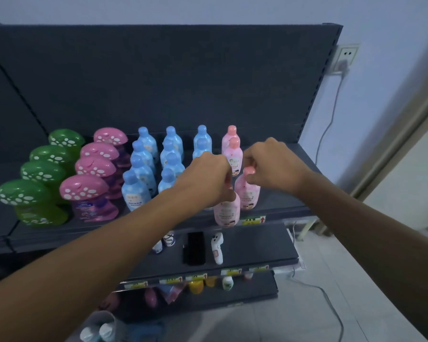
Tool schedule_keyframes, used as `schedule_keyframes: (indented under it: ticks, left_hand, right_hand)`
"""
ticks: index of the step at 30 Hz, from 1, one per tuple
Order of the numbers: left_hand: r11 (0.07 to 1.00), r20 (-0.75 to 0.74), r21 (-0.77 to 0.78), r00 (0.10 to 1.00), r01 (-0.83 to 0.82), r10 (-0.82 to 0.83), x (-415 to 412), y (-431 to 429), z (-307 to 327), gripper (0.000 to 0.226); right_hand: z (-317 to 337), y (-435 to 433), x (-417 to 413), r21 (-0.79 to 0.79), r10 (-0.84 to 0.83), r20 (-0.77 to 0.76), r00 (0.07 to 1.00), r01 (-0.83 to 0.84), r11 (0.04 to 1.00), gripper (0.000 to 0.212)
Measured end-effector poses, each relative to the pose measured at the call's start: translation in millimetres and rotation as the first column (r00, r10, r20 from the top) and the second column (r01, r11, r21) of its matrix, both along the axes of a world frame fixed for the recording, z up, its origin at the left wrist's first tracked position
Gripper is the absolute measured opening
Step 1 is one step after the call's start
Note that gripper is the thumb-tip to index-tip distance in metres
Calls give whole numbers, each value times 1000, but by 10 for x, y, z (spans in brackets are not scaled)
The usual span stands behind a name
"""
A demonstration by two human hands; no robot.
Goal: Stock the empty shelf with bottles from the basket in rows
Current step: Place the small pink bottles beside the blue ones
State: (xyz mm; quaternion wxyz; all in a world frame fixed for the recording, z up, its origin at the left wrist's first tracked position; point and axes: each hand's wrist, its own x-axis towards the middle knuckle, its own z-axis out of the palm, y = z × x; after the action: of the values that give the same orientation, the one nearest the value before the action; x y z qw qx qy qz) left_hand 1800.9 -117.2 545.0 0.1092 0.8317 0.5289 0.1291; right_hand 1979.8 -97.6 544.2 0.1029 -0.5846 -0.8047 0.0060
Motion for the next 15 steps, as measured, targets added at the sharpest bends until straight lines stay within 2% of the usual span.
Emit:
schedule_keyframes:
  ticks: [3,15]
  left_hand:
    - [1000,19,-10,1000,-23,23,105,117,-7,10]
    - [996,-22,-3,996,-90,90,405,478,-68,21]
  right_hand:
    - [-21,175,73,13,-1,-45,999,2,1000,9]
    - [-135,745,175,-93,1,-106,994,-11,996,17]
